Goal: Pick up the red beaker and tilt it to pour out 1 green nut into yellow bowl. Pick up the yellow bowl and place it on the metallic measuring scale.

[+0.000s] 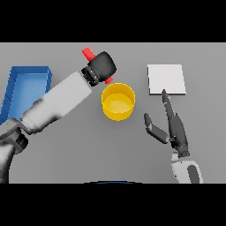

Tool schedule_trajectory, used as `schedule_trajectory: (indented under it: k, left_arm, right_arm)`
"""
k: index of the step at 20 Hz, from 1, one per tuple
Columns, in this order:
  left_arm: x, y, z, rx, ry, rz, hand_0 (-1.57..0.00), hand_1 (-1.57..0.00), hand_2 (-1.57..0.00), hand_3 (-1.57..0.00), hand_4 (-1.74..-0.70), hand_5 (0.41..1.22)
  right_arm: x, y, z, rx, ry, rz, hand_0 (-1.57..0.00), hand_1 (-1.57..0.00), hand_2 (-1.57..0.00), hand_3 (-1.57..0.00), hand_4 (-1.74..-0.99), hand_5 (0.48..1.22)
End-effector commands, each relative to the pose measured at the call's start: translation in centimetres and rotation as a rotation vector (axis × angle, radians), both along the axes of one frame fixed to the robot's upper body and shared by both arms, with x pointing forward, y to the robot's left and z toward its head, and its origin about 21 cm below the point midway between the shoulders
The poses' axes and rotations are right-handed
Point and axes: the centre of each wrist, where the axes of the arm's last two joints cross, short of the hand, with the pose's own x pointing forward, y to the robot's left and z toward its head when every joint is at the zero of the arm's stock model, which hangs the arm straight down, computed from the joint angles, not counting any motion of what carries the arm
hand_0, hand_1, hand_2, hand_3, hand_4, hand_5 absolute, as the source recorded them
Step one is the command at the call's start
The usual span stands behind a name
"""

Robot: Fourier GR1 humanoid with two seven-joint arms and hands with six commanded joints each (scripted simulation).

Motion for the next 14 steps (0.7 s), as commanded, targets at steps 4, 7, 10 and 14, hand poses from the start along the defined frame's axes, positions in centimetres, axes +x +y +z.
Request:
schedule_trajectory:
  k: [4, 7, 10, 14]
  left_arm:
    - [-0.5, -1.1, -0.6, 0.057, -0.051, -0.048, -1.57, -1.57, -1.57, -1.57, -1.73, 1.221]
    - [-1.0, -1.7, -1.3, 0.119, -0.103, -0.094, -1.57, -1.57, -1.57, -1.57, -1.74, 1.221]
    - [-1.2, -2.5, -1.4, 0.209, -0.146, -0.129, -1.57, -1.57, -1.57, -1.57, -1.74, 1.221]
    - [-0.8, -3.7, -0.3, 0.358, -0.175, -0.215, -1.57, -1.57, -1.57, -1.57, -1.73, 1.221]
  right_arm:
    - [-0.2, 0.0, -0.3, 0.027, 0.005, 0.002, 0.0, 0.0, 0.0, 0.0, -1.063, 0.699]
    - [0.2, -0.1, -0.1, 0.014, 0.005, -0.025, 0.0, 0.0, 0.0, 0.0, -1.055, 0.691]
    - [-0.1, -0.2, -0.2, -0.009, -0.017, -0.023, 0.0, 0.0, 0.0, 0.0, -1.082, 0.677]
    - [0.3, -0.1, -0.1, -0.011, -0.021, -0.023, 0.0, 0.0, 0.0, 0.0, -1.063, 0.673]
